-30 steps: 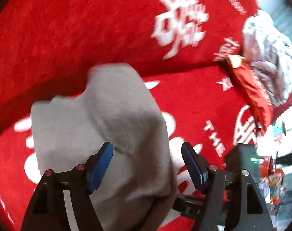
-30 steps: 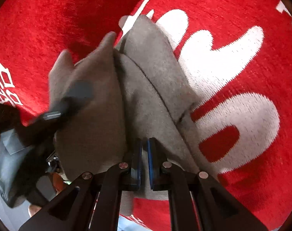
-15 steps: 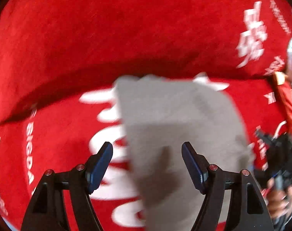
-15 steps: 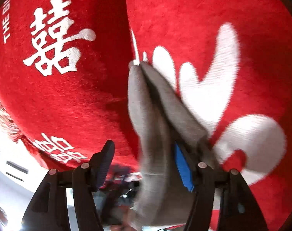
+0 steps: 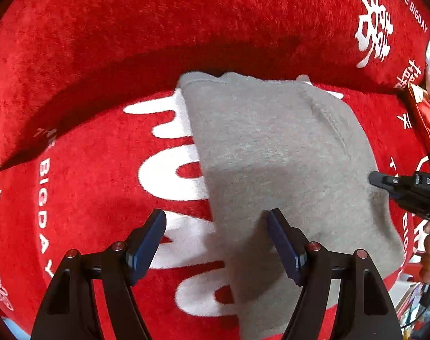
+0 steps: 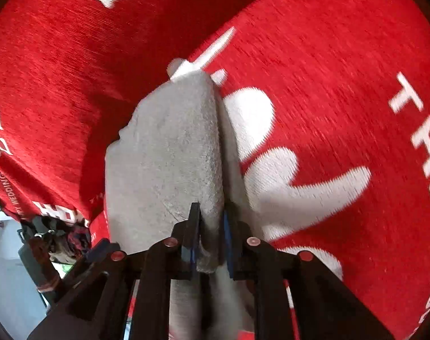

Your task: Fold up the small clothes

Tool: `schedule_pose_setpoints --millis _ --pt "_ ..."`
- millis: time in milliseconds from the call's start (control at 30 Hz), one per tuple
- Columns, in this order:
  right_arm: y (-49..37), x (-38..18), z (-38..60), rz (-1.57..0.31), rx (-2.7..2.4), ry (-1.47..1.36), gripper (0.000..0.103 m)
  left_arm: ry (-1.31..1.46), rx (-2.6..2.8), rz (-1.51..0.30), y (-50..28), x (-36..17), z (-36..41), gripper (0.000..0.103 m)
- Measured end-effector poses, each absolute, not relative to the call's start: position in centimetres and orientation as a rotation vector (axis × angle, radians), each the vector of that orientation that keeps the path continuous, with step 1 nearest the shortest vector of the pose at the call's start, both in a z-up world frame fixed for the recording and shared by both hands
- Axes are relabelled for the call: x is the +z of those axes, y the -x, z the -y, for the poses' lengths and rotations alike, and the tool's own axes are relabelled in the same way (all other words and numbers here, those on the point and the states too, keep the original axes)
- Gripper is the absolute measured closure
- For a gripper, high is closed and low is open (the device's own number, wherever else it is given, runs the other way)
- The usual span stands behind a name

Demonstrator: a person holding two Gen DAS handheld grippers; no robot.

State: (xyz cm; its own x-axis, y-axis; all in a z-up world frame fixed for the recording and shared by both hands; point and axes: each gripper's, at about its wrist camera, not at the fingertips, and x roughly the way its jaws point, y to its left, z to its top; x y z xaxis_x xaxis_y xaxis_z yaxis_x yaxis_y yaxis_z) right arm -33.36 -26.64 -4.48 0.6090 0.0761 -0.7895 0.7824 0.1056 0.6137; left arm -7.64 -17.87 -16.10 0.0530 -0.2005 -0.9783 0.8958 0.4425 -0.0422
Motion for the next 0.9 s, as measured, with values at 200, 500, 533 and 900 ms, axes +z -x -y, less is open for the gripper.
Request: schedule_pose_setpoints --millis 200,500,533,900 --pt "34.4 0.7 24.0 -0.836 -0.627 -1.197 0.086 -0.760 -0.978 -1.261 7.7 -15.5 16.2 0.028" --pt "30.5 1.2 17.7 -1.015 -0.533 -0.953 0.087 -0.829 -1.002 -1.333 10.5 -18.1 13.4 0.028" --pt "30.6 0.3 17.7 -1.041 -0.552 -0.953 0.088 -0.824 -0.995 -1.350 10.4 -18.5 13.0 0.022" --pt "34.7 -4.7 18.0 -1.176 -0.710 -1.055 0.097 -0.816 -0.958 -1.396 9.8 -18.4 11.1 0.015"
